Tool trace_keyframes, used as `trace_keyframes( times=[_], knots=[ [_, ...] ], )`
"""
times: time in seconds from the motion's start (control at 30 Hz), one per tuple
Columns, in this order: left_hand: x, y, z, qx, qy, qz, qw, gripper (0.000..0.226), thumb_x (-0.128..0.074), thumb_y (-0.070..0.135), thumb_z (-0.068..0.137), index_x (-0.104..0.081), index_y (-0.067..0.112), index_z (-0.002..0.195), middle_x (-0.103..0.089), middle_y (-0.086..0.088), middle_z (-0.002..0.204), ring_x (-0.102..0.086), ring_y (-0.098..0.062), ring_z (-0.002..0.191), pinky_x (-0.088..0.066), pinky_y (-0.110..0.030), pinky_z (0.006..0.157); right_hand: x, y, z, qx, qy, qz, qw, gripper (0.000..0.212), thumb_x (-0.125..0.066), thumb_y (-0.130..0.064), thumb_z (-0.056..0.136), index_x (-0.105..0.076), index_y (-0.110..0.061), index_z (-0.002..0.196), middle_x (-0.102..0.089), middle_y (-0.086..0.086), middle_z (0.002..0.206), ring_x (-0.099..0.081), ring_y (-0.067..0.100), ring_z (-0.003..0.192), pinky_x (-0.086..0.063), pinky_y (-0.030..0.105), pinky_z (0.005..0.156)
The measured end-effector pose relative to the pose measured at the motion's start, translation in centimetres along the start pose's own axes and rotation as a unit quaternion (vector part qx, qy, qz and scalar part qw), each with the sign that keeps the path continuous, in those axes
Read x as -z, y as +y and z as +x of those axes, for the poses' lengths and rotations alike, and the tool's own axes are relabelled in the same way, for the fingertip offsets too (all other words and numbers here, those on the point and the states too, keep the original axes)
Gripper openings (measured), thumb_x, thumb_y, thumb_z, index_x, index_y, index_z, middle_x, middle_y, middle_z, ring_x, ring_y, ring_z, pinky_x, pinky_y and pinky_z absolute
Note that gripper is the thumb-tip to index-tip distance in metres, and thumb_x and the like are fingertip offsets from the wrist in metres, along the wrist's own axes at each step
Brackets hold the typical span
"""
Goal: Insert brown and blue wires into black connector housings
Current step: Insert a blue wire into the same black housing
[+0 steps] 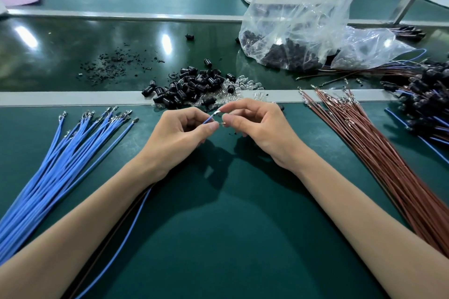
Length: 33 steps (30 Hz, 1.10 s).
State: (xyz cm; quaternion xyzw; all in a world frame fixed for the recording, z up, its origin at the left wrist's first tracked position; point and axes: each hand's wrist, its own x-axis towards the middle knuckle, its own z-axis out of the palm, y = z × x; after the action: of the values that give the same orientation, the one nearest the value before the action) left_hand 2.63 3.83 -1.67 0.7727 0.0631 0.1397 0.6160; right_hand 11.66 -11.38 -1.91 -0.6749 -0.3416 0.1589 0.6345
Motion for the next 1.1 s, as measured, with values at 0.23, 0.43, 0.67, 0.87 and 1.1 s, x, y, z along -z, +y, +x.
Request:
trace_keyframes(
  times=[0.23,0.43,0.67,0.87,1.1],
  knots=[
    [-0.02,0.24,-0.04,0.028,0.009,-0.013,0.999,0.019,-0.064,0.012,0.089,-0.062,0.012,0.070,-0.046,0.008,0.046,-0.034,-0.004,0.040,-0.026,-0.013,0.040,0.35,0.00,0.12,-0.001,0.050,0.089,0.995,0.012,-0.076,-0.027,0.067,-0.072,-0.023,0.078,-0.073,0.000,0.083,-0.066,0.012,0.084,-0.049,0.016,0.075],
    [0.01,0.30,0.04,0.039,0.010,-0.023,0.999,0.019,-0.063,0.013,0.089,-0.062,0.009,0.071,-0.043,0.007,0.046,-0.030,-0.005,0.040,-0.024,-0.014,0.040,0.39,0.10,0.17,-0.020,0.029,0.093,0.995,0.011,-0.071,-0.009,0.079,-0.065,-0.018,0.082,-0.073,0.002,0.080,-0.065,0.010,0.072,-0.051,0.018,0.070],
    [0.07,0.24,0.04,0.046,-0.013,-0.007,0.999,0.019,-0.062,0.014,0.089,-0.063,0.010,0.071,-0.037,0.008,0.050,-0.027,-0.007,0.046,-0.021,-0.016,0.042,0.41,-0.12,0.03,-0.019,-0.005,0.066,0.998,0.007,-0.073,-0.018,0.074,-0.073,-0.019,0.081,-0.071,-0.003,0.074,-0.064,0.007,0.070,-0.051,0.016,0.069],
    [0.09,0.39,0.00,0.042,-0.009,-0.003,0.999,0.021,-0.059,0.015,0.091,-0.064,0.009,0.071,-0.036,0.007,0.051,-0.028,-0.006,0.046,-0.024,-0.012,0.042,0.31,0.06,-0.18,-0.015,-0.028,0.008,0.999,0.010,-0.070,-0.010,0.083,-0.072,-0.019,0.083,-0.070,-0.003,0.071,-0.059,0.009,0.068,-0.049,0.018,0.068],
    [0.10,0.40,-0.01,0.040,-0.011,-0.007,0.999,0.023,-0.058,0.016,0.092,-0.063,0.008,0.072,-0.034,0.004,0.053,-0.027,-0.007,0.046,-0.024,-0.013,0.041,0.21,0.02,-0.14,0.005,-0.013,-0.021,1.000,0.009,-0.070,-0.013,0.084,-0.071,-0.022,0.084,-0.069,-0.007,0.070,-0.058,0.005,0.065,-0.047,0.015,0.066]
  ],
)
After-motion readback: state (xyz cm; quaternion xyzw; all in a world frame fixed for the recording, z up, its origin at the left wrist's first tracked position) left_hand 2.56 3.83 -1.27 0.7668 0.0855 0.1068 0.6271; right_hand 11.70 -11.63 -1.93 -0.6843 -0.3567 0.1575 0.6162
